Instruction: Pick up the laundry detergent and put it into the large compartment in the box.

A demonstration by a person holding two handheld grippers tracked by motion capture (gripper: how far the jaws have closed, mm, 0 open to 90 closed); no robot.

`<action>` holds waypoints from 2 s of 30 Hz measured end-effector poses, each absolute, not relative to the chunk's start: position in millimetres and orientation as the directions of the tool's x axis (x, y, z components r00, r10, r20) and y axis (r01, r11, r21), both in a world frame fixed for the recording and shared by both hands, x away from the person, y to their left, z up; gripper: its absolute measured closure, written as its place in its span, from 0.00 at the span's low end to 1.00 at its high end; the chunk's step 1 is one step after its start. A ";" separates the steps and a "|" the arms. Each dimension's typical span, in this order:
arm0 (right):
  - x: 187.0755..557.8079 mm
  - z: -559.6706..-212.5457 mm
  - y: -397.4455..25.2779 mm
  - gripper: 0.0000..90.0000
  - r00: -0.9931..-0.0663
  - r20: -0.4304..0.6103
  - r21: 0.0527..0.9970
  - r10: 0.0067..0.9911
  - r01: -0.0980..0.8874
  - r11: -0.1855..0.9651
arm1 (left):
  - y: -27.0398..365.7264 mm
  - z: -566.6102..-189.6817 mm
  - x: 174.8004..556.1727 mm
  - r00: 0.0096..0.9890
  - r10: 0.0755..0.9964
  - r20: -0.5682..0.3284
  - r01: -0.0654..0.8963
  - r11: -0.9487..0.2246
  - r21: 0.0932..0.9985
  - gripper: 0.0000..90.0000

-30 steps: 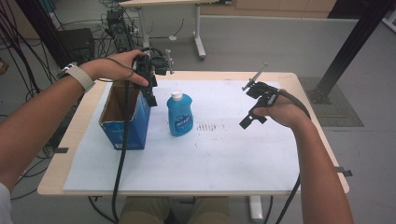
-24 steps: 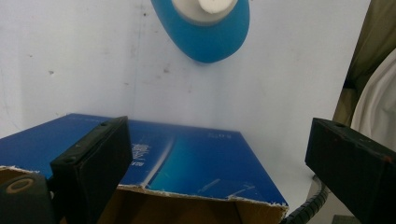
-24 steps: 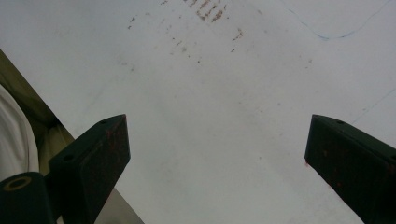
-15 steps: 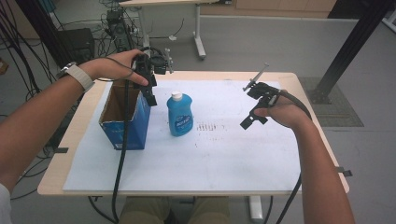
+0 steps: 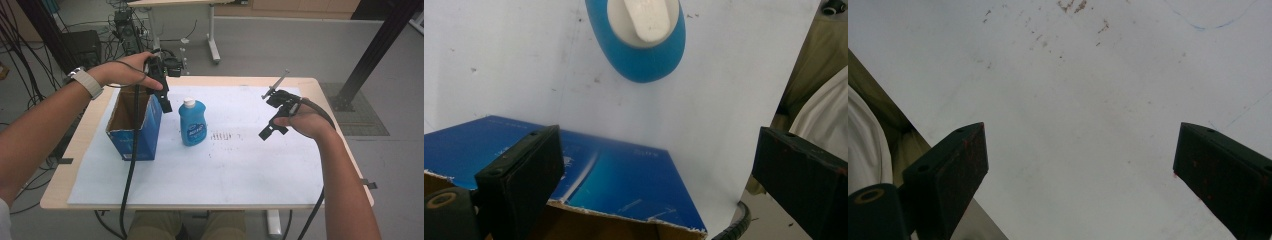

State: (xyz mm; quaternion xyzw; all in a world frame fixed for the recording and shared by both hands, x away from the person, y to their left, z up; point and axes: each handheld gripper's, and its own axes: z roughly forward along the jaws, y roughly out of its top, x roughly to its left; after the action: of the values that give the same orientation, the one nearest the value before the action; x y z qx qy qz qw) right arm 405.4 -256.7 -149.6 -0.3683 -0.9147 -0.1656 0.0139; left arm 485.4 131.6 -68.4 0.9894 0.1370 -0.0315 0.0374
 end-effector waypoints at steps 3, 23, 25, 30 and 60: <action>404.9 -149.6 -256.9 0.08 -0.727 0.151 0.292 0.670 0.680 0.672 | 127.4 -66.5 484.7 0.956 0.284 -0.075 0.289 -0.955 0.064 0.08; 401.9 -148.8 -258.3 0.10 -0.729 0.143 0.296 0.670 0.677 0.674 | 102.9 -61.0 488.6 0.845 0.530 -0.062 0.534 -0.843 0.068 0.08; 401.6 -148.8 -258.6 0.10 -0.727 0.142 0.297 0.672 0.679 0.672 | 98.7 -62.5 490.0 0.840 0.539 -0.061 0.542 -0.838 0.059 0.08; 400.6 -148.5 -258.8 0.10 -0.727 0.142 0.295 0.672 0.679 0.672 | 89.1 -67.4 494.6 0.822 0.567 -0.058 0.569 -0.821 0.043 0.08; 395.5 -152.6 -263.0 0.10 -0.722 0.147 0.303 0.676 0.683 0.664 | 63.0 -89.8 498.4 0.801 0.599 -0.016 0.599 -0.800 0.024 0.09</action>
State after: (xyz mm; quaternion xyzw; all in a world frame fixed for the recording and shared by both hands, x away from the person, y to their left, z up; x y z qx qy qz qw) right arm 395.5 -263.0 -152.6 -0.3724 -0.9122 -0.1704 0.0111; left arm 498.4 63.0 -89.8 0.9488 0.3156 -0.0038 0.0138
